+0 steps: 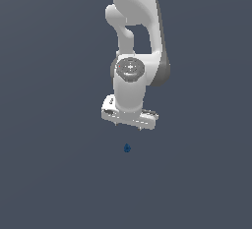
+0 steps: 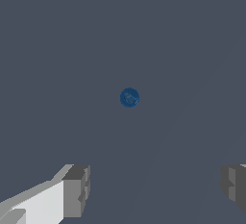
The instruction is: Pick up the object and move it to a goal position.
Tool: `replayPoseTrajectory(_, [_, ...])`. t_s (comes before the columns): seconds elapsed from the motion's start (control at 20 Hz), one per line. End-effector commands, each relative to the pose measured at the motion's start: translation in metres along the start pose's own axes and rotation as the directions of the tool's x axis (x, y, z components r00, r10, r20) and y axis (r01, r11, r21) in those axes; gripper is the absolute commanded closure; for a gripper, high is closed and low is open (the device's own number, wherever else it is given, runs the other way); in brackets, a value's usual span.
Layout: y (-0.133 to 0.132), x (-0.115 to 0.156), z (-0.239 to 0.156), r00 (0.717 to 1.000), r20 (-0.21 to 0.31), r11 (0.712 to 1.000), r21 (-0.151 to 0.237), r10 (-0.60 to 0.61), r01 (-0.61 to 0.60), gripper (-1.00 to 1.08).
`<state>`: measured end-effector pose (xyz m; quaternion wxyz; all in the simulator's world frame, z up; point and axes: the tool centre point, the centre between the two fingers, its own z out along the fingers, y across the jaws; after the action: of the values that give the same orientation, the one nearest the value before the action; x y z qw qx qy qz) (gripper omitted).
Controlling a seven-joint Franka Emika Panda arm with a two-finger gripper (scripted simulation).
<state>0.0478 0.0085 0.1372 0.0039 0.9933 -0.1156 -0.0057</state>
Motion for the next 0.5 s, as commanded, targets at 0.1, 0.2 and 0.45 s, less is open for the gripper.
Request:
replayPoseTrajectory(0.1, [-0.003,0.020,0.015,0.992,-0.002,0.992,0.005,0.129,-0.129,-0.92])
replayPoseTrajectory(0.2, [-0.004,0.027,0.022,0.984,-0.003,0.984,0.007,0.177,-0.177,-0.92])
replayPoseTrajectory(0.45, [-0.007,0.041,0.034,0.963,-0.005,0.963,0.010,0.268,-0.268,-0.92])
